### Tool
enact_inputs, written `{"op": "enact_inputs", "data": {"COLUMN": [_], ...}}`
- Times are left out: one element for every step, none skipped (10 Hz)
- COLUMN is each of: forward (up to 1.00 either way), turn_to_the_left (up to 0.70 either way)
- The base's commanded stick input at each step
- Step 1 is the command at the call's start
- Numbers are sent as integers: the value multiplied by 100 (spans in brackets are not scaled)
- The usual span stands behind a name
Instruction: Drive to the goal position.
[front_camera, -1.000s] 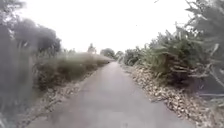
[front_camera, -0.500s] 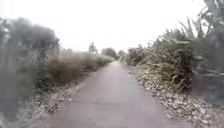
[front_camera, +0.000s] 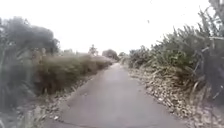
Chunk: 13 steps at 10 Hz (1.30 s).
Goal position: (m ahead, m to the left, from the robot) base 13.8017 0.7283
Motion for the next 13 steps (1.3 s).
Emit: {"op": "enact_inputs", "data": {"forward": [100,100,100,100,100,100,100,100,100,100,100,100,100], "turn_to_the_left": [0,0,0,0,0,0,0,0,0,0,0,0,0]}}
